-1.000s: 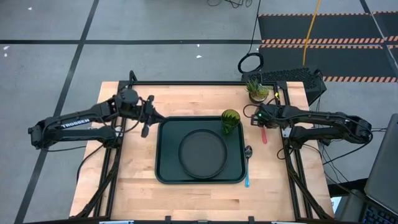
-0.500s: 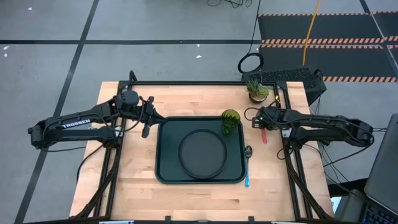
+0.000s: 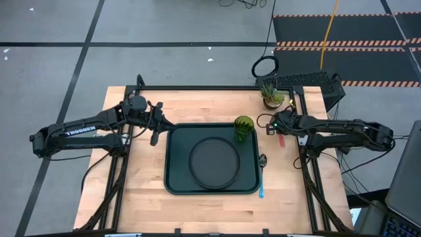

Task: Pick and place plate/cup/fork/spoon on tray
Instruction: Put the pink fork to the left of the black plate on the black tray

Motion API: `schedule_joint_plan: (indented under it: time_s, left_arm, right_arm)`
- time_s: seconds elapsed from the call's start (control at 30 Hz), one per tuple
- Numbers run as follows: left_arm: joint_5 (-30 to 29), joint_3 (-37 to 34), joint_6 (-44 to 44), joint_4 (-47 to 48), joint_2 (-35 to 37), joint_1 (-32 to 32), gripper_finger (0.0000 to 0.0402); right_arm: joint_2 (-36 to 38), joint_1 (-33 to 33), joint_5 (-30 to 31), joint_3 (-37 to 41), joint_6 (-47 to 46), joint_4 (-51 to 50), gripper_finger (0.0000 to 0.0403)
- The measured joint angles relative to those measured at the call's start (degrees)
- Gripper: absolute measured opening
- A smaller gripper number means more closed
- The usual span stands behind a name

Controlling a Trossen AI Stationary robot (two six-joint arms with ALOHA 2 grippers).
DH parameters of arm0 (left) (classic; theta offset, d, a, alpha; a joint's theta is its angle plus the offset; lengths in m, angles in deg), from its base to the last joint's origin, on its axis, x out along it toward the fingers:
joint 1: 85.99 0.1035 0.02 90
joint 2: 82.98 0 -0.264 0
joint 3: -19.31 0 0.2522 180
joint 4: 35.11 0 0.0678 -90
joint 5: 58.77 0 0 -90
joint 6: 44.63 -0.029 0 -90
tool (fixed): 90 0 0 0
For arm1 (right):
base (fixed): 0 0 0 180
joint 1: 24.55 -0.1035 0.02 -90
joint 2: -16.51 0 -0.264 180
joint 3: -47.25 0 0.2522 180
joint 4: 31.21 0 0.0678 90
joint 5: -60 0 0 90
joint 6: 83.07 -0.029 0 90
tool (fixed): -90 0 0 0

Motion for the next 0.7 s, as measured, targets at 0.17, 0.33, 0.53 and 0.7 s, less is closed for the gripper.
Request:
schedule_joint_plan:
  time_s: [0.17, 0.33, 0.53, 0.7]
  left_arm:
    - [-0.04, 0.00, 3.53, -0.04, 0.00, 0.00, 0.0021]
    - [-0.90, 0.00, 7.32, -2.02, 0.00, -0.52, 0.0021]
    - [-4.73, 0.00, 10.16, -2.60, 0.00, -4.11, 0.0021]
    - [-6.19, 0.00, 9.97, -2.60, 0.00, -7.54, 0.0021]
  right_arm:
    - [1.63, -2.81, 5.92, 0.05, 6.14, 7.81, 0.0016]
    - [5.49, -4.73, 6.71, -1.23, 12.96, 11.36, 0.0016]
    - [12.04, -7.05, 6.25, -4.19, 12.62, 4.59, 0.0016]
    - [16.00, -11.13, 7.97, -5.56, 10.75, 4.20, 0.0016]
